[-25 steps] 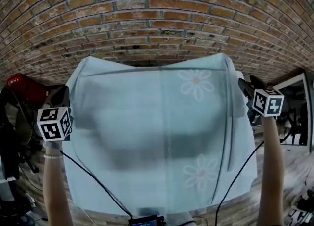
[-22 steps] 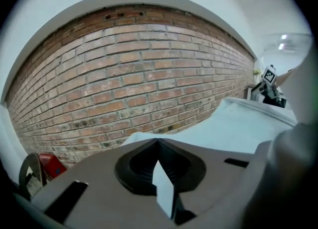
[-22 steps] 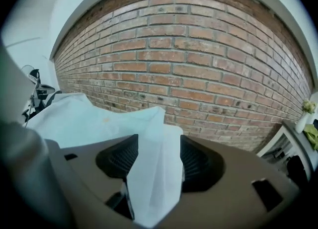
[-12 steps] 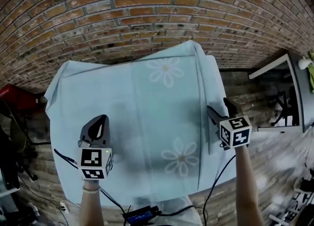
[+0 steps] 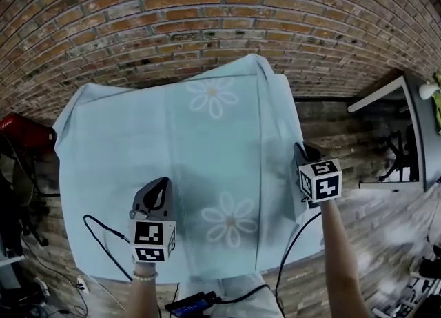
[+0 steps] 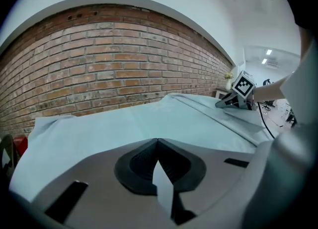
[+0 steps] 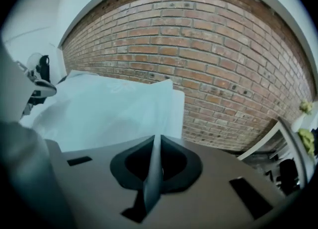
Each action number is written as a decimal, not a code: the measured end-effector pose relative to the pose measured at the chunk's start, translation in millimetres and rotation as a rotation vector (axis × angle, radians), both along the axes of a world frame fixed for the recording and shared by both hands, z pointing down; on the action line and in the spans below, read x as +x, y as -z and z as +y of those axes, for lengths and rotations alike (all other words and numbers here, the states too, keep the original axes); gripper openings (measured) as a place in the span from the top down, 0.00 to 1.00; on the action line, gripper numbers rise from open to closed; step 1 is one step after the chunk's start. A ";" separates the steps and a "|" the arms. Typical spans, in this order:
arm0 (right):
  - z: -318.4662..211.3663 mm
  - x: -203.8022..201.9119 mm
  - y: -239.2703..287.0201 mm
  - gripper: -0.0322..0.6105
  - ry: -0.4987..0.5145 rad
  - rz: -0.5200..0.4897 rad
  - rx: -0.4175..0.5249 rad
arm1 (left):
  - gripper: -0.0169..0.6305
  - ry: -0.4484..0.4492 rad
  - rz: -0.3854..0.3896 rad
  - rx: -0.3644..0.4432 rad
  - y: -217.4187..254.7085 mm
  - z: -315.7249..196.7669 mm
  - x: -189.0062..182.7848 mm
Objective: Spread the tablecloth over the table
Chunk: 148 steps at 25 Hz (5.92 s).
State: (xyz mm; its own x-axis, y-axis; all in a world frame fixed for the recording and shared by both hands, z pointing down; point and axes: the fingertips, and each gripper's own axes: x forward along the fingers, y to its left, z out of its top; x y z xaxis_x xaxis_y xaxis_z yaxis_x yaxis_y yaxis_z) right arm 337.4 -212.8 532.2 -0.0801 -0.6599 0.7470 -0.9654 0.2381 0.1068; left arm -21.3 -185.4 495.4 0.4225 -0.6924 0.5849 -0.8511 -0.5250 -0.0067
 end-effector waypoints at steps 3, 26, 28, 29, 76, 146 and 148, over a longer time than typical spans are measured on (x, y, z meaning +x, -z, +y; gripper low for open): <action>-17.9 52.2 1.2 0.90 -0.033 0.165 0.017 | 0.95 0.005 -0.023 -0.009 -6.9 5.3 4.9; -156.3 205.6 -8.2 0.90 -0.014 0.503 -0.014 | 0.95 0.033 -0.083 -0.033 -29.9 -0.4 32.0; -166.5 209.7 -6.1 0.90 -0.011 0.521 -0.025 | 0.95 0.027 -0.095 -0.030 -30.2 -3.6 34.1; -170.5 212.1 -6.4 0.90 -0.009 0.529 -0.029 | 0.95 0.026 -0.098 -0.033 -30.7 -4.4 34.6; -123.8 212.1 -8.8 0.62 -0.227 -0.081 0.100 | 0.95 0.040 -0.056 -0.058 -29.7 -7.8 28.2; 324.3 93.1 25.5 0.86 -0.602 0.072 0.068 | 0.95 -0.149 -0.003 -0.014 44.7 127.1 -69.1; 301.0 54.6 46.4 0.86 -0.510 0.044 0.127 | 0.95 -0.103 -0.009 0.015 49.2 120.2 -83.6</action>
State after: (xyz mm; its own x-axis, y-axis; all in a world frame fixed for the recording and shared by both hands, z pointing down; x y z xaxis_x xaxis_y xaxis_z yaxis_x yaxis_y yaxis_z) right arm 392.0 88.1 485.8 0.3047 -0.6924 0.6540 -0.9491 -0.2786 0.1473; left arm -104.9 -65.3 446.1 0.4867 -0.6542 0.5789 -0.7925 -0.6094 -0.0224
